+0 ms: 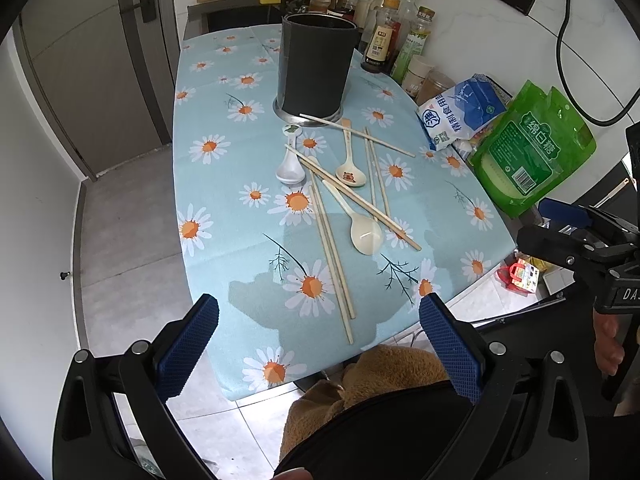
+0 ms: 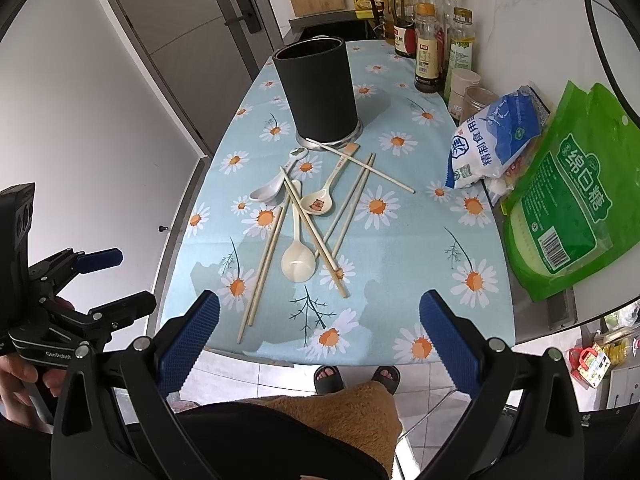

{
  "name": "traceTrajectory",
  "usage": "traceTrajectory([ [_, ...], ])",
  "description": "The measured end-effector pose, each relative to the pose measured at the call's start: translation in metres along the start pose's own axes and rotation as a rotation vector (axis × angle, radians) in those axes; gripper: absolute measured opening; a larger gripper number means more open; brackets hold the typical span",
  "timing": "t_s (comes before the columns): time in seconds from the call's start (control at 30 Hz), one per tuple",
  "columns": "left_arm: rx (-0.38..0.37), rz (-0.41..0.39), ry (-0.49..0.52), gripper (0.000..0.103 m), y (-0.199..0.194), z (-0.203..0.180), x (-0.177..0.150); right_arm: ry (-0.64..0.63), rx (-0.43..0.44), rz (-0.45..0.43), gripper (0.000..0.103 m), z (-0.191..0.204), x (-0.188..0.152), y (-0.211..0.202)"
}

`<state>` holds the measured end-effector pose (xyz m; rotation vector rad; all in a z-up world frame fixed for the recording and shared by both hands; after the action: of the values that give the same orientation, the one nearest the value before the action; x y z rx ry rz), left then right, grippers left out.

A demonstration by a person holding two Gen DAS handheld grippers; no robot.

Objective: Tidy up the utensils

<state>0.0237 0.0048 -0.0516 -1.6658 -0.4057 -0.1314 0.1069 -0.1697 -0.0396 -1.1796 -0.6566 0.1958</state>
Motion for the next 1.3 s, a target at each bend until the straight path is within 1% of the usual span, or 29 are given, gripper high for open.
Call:
traceTrajectory([
  [0.27,-0.025,0.032,-0.01,0.097,0.009,0.011,0.01,-0.035,-0.037,0.019,0.099,-0.003,0.014,0.004],
  [0.43,-0.028,0.045,-0.02,0.097,0.019,0.022,0.023,-0.093,-0.05,0.017,0.099,-0.007,0.038,0.015],
  [0.47,-0.029,0.045,-0.024,0.097,0.021,0.025,0.026,-0.112,-0.064,0.026,0.098,-0.01,0.046,0.021],
  [0.53,-0.039,0.045,-0.031,0.097,0.026,0.03,0.034,-0.151,-0.062,0.03,0.092,-0.014,0.059,0.031],
  [0.57,-0.045,0.05,-0.034,0.097,0.031,0.032,0.039,-0.171,-0.075,0.046,0.091,-0.017,0.067,0.04],
  [0.63,-0.052,0.061,-0.04,0.097,0.038,0.035,0.047,-0.216,-0.065,0.079,0.084,-0.022,0.083,0.059],
  [0.67,-0.058,0.07,-0.042,0.097,0.044,0.037,0.051,-0.232,-0.065,0.094,0.082,-0.024,0.088,0.067],
  [0.73,-0.069,0.075,-0.037,0.097,0.051,0.04,0.057,-0.279,-0.076,0.131,0.071,-0.03,0.101,0.086],
  [0.83,-0.074,0.086,-0.026,0.097,0.063,0.044,0.066,-0.35,-0.082,0.182,0.062,-0.037,0.122,0.115],
  [0.9,-0.071,0.094,-0.019,0.097,0.07,0.046,0.071,-0.407,-0.091,0.214,0.06,-0.039,0.132,0.133],
  [0.93,-0.07,0.098,-0.015,0.097,0.073,0.047,0.073,-0.434,-0.104,0.231,0.058,-0.04,0.138,0.142],
  [1.1,-0.076,0.115,-0.038,0.097,0.087,0.057,0.082,-0.546,-0.139,0.293,0.044,-0.036,0.154,0.177],
  [1.17,-0.086,0.124,-0.042,0.097,0.093,0.06,0.085,-0.582,-0.144,0.322,0.041,-0.034,0.157,0.188],
  [1.23,-0.105,0.129,-0.033,0.097,0.096,0.06,0.087,-0.621,-0.156,0.358,0.032,-0.032,0.16,0.201],
  [1.27,-0.112,0.133,-0.032,0.097,0.098,0.06,0.088,-0.64,-0.17,0.37,0.029,-0.032,0.161,0.206],
  [1.3,-0.12,0.133,-0.03,0.097,0.101,0.06,0.089,-0.651,-0.179,0.378,0.023,-0.033,0.166,0.21],
])
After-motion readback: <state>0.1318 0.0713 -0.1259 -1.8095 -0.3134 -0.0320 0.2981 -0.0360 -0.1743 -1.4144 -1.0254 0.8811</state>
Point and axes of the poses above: each gripper's, at about its wrist camera, not at the fingertips, and y roughly the way its jaws point, z to its left, x to its top, the point moved 5 cm from there along y, roughly the way its jaws point, and after that the axes turned 8 degrees about z, right-handed, at the moved point
